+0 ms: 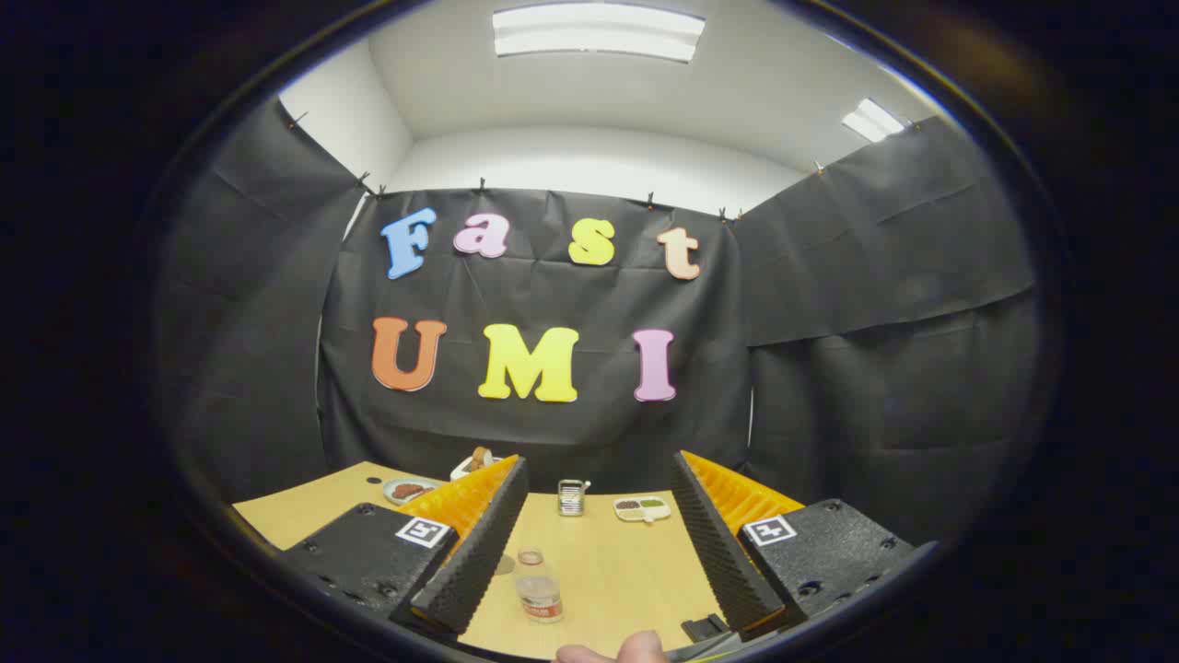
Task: Take the bottle from table, then pour the juice into the cup, finally place the bottle on the coaster
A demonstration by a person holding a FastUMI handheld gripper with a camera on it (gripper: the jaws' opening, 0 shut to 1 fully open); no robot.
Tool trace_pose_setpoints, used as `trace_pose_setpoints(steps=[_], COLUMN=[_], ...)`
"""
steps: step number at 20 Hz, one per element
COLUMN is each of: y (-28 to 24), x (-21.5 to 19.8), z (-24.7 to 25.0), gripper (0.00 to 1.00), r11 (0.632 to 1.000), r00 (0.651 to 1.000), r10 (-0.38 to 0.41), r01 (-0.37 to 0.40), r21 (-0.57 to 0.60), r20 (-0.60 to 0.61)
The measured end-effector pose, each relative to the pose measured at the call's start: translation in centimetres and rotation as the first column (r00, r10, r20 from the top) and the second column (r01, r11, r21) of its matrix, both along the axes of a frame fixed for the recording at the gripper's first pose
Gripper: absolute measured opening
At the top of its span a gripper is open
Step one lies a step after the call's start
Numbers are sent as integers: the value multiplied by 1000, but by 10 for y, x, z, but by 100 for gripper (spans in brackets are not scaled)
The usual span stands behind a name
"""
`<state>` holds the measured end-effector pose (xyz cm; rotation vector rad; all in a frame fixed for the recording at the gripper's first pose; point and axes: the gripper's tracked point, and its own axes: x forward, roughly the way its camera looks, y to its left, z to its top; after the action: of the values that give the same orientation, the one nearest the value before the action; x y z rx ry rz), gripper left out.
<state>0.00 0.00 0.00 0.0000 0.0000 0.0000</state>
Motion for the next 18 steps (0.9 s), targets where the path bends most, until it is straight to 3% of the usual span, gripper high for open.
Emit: trace_pose_setpoints(steps=[5, 18], y=[-6, 5], x=[-2, 2], z=[2, 0], gripper=[100, 100], r11=[1000, 999], r00=[1000, 1000], r10=[-19, 20], r01=[19, -20], r21=[-6, 28], r20=[7, 1])
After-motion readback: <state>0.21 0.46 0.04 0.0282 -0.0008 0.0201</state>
